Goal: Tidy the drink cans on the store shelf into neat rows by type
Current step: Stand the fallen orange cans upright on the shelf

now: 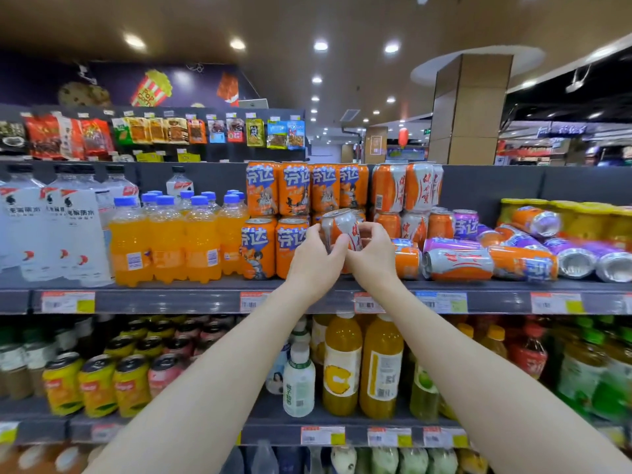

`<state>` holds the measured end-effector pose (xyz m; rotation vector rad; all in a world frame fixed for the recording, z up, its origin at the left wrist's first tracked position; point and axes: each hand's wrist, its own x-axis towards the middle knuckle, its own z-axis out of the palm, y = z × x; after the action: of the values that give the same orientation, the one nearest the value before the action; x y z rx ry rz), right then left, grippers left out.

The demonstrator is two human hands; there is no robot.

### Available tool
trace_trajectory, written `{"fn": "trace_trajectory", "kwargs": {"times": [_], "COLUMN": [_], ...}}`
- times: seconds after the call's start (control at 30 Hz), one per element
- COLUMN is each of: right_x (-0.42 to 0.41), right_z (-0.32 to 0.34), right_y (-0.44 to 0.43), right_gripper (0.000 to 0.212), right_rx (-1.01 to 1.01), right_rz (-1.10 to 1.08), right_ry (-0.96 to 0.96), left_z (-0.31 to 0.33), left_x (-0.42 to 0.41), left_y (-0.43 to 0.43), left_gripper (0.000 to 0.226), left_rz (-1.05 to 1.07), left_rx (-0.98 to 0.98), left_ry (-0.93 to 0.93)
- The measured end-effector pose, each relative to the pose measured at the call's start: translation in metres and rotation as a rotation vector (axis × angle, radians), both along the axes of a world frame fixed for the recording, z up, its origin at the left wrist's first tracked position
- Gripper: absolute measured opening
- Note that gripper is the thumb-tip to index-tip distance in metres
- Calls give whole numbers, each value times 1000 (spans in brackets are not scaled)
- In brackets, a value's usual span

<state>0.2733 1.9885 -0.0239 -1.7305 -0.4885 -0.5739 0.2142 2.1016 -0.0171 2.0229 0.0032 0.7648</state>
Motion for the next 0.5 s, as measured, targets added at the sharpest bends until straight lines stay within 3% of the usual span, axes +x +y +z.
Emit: {"fn": "trace_trajectory", "kwargs": {"times": [0.1, 0.27, 0.37, 0.5], "right_x": [-1, 5, 12, 26], "right_z": [-4, -6, 0, 12], "right_y": [-6, -23, -45, -81], "right_gripper": [48, 49, 63, 58], "right_rx": [30, -23, -217, -511], "right_rz": [31, 86, 154, 66], "right_ry": [-55, -93, -116, -249], "left_z": [7, 12, 17, 18], "left_x": [10, 23, 24, 25], "left_y": [-8, -14, -16, -14], "left_gripper": [60, 71, 70, 74], "left_rz": [13, 59, 62, 94], "left_rx": [-90, -83, -63, 11], "left_ry": [-28, -74, -103, -92]}}
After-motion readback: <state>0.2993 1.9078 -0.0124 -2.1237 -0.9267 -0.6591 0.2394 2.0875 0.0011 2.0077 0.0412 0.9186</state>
